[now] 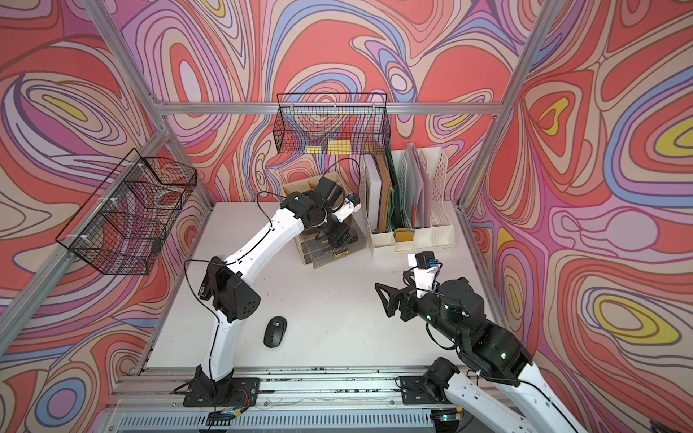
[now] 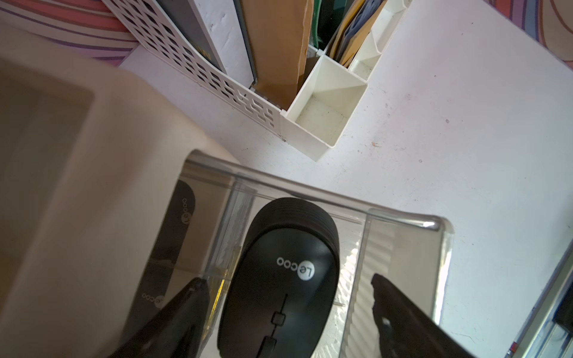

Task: Take the mice out of the drawer
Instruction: Pick up the mouse from the drawer.

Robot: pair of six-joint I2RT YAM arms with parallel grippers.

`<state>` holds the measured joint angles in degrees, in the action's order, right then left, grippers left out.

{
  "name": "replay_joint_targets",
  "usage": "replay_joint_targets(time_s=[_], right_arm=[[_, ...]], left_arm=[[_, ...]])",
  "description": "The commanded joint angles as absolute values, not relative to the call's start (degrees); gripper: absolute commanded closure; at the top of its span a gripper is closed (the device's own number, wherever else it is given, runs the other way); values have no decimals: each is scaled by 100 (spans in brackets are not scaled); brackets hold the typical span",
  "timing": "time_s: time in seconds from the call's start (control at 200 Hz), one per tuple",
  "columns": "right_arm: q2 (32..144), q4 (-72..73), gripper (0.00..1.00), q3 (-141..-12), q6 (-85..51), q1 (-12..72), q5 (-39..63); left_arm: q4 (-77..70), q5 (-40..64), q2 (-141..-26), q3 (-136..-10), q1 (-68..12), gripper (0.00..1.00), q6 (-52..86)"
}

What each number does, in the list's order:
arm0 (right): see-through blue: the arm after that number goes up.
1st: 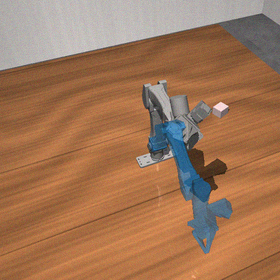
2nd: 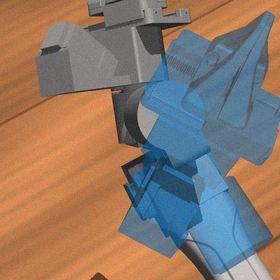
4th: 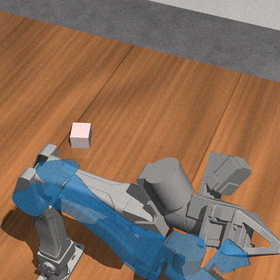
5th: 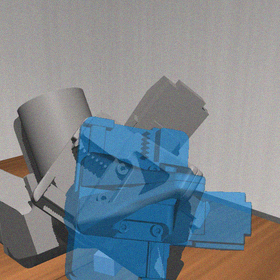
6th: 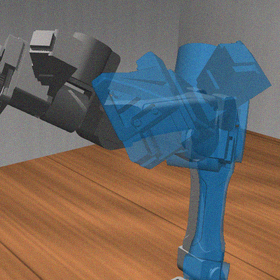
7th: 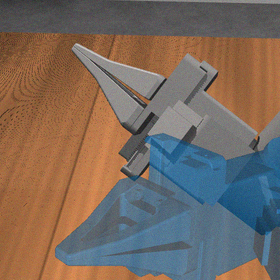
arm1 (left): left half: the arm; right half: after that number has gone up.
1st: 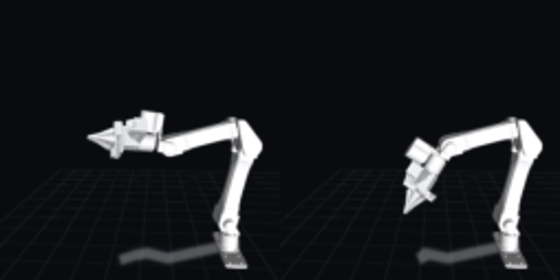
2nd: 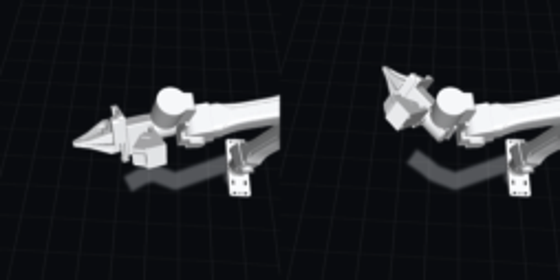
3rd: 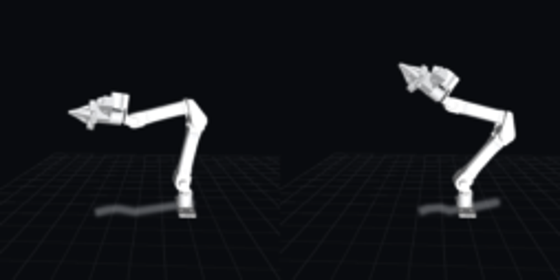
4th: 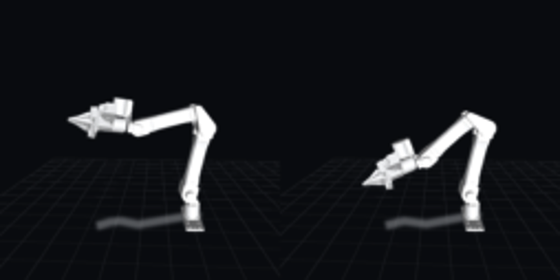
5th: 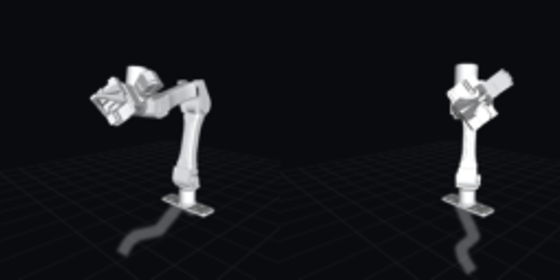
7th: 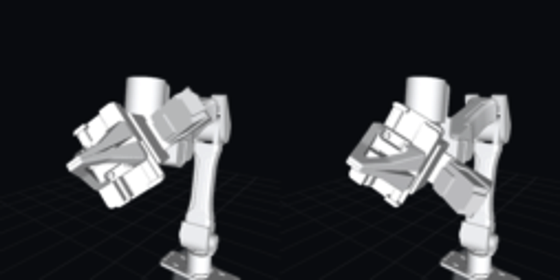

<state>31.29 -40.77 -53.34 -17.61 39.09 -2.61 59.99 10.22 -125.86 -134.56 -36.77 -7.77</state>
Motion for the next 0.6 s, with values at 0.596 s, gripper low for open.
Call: replay_joint_targets(time_s=[0.596], right_arm=[[3221,-4242,2,-5611,-1706,3916,-352]], left_arm=[[6249,390,-13078,-13585,-3612,23,-1031]])
